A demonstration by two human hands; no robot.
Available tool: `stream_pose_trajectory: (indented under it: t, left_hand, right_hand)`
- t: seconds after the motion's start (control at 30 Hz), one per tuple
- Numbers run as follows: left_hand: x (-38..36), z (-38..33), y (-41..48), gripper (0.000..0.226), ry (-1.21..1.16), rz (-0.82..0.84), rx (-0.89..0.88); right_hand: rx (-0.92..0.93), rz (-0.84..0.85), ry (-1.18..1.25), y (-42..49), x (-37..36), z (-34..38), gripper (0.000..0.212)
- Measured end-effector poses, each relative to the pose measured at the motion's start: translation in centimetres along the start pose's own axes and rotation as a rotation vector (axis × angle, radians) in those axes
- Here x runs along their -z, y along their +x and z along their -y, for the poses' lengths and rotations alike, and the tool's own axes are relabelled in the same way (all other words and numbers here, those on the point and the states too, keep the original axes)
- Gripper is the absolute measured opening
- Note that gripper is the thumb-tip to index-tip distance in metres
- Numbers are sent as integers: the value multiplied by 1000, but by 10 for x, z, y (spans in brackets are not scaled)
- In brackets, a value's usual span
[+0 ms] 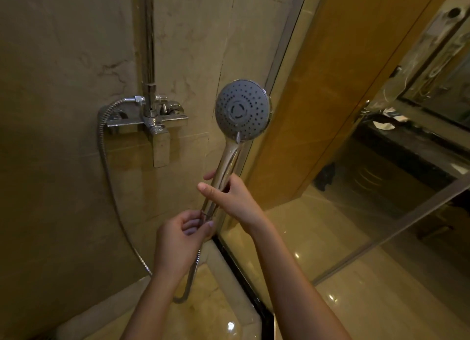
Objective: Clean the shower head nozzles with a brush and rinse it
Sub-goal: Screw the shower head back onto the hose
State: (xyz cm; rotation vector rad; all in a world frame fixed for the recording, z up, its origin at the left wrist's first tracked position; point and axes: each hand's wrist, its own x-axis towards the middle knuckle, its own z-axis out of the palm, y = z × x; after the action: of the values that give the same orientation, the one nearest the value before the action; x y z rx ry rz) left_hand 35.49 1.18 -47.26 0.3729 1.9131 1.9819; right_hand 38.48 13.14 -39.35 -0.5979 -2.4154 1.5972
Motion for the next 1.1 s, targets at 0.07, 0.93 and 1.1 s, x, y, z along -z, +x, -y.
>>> stream_pose_trajectory:
  t: [0.07,0.93,1.1]
  left_hand:
    - [2,-1,0,29,3,-9,-10]
    - [5,2,7,28,-16,-21,-34]
    - [-2,4,8,27,-48,1,1]
  right_hand:
    - [-63,120,127,-1,5,1,42]
    - [-107,128,132,1,9,-4,39]
    - [-129,306,448,2,25,3,37]
